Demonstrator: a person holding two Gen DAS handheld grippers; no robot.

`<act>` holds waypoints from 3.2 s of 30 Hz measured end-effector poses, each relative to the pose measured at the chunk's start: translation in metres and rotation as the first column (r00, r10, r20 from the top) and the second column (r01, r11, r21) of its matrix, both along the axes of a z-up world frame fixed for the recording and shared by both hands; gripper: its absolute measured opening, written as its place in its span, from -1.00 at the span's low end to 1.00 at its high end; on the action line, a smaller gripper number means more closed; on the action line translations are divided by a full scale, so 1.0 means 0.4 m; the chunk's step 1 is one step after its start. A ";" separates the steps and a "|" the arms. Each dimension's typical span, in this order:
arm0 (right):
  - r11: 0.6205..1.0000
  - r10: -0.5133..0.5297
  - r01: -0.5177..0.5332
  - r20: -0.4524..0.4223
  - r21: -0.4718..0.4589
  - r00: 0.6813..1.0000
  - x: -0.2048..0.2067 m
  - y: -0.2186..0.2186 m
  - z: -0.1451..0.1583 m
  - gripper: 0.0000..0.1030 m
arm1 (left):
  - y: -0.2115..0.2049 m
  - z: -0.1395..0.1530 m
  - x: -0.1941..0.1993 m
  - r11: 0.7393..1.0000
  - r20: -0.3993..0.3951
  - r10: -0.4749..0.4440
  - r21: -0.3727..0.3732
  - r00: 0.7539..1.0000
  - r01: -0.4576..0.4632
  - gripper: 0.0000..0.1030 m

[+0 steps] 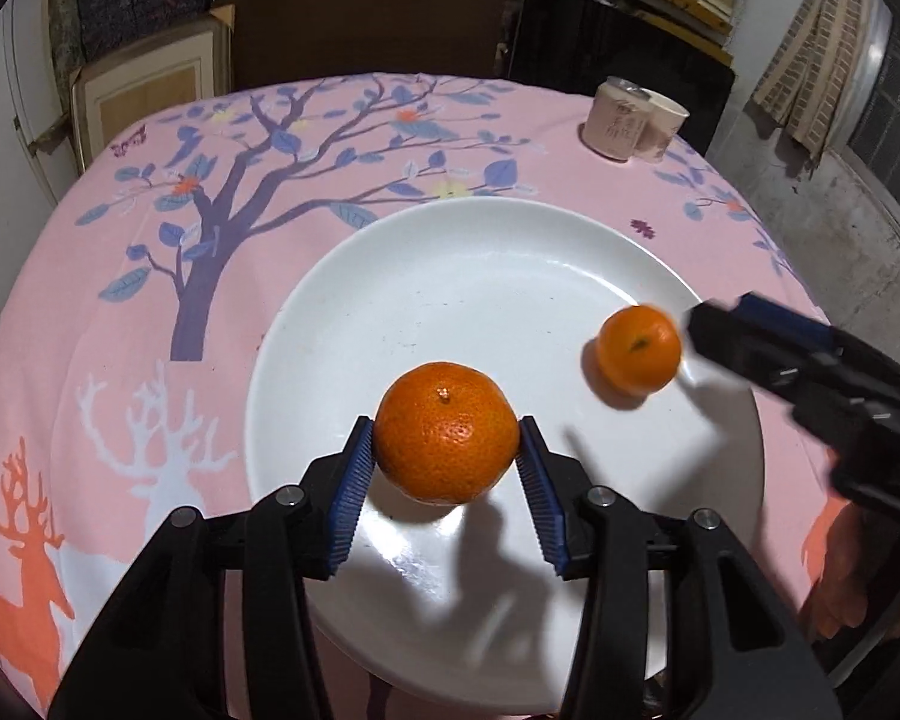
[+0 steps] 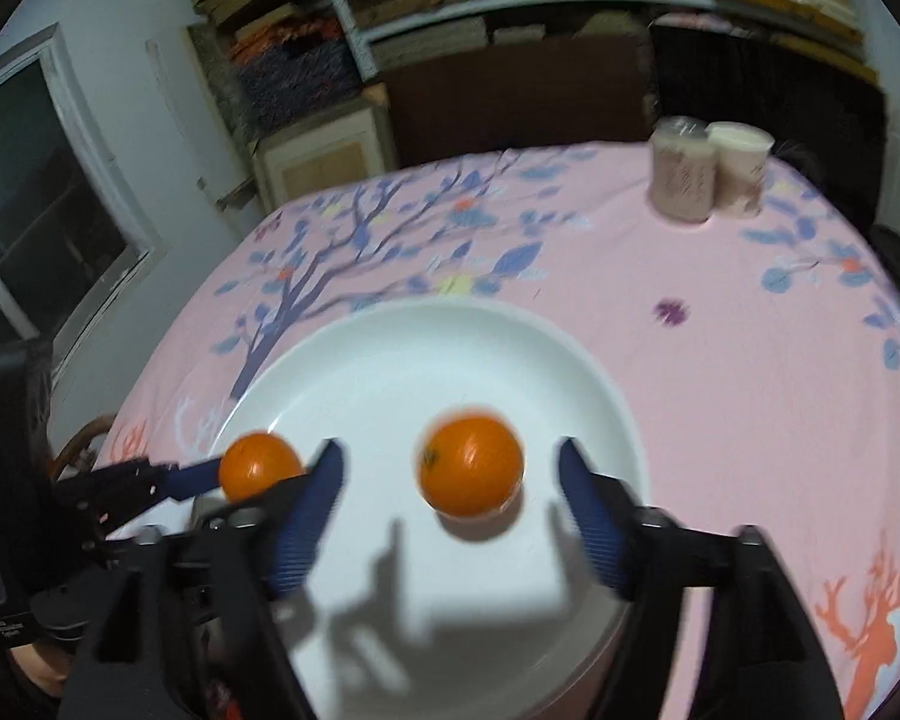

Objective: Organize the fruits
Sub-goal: 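Carry both mandarins over the white plate and open both tools to release them, then move the left tool to the red apple while the right tool reaches the pale yellow apple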

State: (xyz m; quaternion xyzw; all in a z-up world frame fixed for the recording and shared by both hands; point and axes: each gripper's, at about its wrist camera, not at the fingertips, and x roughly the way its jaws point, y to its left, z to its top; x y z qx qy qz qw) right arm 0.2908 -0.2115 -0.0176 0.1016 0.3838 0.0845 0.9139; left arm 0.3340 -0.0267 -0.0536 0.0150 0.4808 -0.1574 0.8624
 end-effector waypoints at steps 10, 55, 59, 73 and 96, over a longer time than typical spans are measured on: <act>1.000 0.008 -0.008 0.033 -0.001 0.999 -0.268 -0.044 0.017 0.56 | 0.132 0.129 -0.249 0.990 0.168 0.046 -0.142 0.985 -0.022 0.77; 0.999 -0.035 0.030 0.110 0.044 0.993 -0.612 -0.102 -0.128 0.67 | 0.235 -0.045 -0.683 0.996 -0.006 0.041 -0.079 0.999 -0.041 -0.09; 0.997 -0.040 0.033 0.107 0.064 0.993 -0.610 -0.111 -0.130 0.67 | 0.237 -0.057 -0.671 0.991 -0.042 0.040 -0.124 0.998 -0.045 -0.15; 0.995 -0.049 0.040 0.104 0.089 0.993 -0.611 -0.121 -0.133 0.67 | 0.197 -0.071 -0.649 0.986 -0.040 0.009 -0.168 0.999 -0.016 -0.11; 0.983 0.071 -0.077 -0.044 -0.168 0.997 -0.556 0.004 -0.163 0.32 | 0.203 -0.065 -0.646 0.992 0.120 0.079 0.087 0.990 -0.090 -0.24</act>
